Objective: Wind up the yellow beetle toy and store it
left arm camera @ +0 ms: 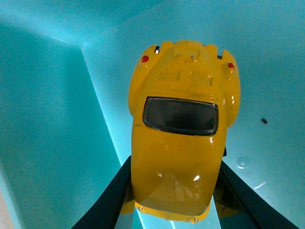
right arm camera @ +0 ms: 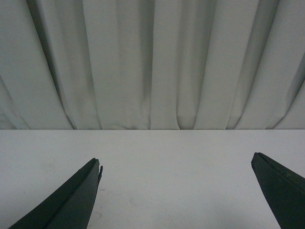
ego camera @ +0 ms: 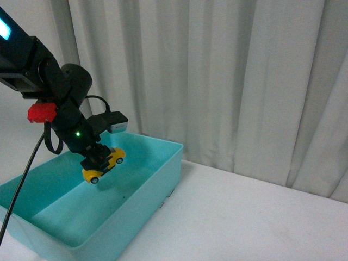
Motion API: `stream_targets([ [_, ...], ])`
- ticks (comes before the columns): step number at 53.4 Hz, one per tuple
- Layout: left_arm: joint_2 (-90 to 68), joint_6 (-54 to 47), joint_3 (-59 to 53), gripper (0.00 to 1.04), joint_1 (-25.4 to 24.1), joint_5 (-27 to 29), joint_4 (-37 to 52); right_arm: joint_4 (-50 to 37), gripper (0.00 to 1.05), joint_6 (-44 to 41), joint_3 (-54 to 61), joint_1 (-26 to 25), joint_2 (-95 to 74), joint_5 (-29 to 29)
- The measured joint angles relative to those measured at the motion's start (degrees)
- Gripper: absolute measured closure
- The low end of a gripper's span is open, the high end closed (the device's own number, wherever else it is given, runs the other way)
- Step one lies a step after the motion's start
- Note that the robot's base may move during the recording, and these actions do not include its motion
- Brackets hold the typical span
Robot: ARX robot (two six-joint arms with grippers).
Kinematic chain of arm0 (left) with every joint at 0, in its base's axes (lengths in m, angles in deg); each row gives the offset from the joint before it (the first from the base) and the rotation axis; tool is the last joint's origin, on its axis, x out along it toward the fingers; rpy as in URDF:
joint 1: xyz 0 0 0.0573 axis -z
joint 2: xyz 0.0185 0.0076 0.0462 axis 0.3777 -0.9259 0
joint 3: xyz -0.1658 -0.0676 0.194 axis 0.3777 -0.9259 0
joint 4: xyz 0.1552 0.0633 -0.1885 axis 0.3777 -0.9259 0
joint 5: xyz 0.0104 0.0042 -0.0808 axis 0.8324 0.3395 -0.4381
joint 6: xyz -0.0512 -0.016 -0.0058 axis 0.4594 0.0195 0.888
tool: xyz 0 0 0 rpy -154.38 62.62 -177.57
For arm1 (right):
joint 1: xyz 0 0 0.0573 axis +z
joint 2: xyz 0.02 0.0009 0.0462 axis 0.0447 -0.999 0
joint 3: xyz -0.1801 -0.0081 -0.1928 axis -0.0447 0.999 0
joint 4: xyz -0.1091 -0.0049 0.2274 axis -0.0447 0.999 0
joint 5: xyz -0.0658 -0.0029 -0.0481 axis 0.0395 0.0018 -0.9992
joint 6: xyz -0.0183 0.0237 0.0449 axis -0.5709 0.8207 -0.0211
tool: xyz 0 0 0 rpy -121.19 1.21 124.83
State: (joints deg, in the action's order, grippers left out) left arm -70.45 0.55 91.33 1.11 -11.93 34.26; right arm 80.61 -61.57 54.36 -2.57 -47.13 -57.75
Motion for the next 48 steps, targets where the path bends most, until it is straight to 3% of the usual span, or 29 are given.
stream_targets([
  [24, -4.9, 1.6, -1.2, 0.64, 1.9, 1.7, 0.2, 0.0, 0.07, 0.0, 0.0, 0.0, 0.0, 0.0],
  [38, -2.7, 2.4, -3.2, 0.08, 1.4, -3.3, -3.5, 0.0, 0.07, 0.0, 0.0, 0.0, 0.0, 0.0],
  [48, 4.3, 4.0, -5.4, 0.07, -0.2, -9.4, -0.3, 0.0, 0.07, 0.0, 0.0, 0.0, 0.0, 0.0],
])
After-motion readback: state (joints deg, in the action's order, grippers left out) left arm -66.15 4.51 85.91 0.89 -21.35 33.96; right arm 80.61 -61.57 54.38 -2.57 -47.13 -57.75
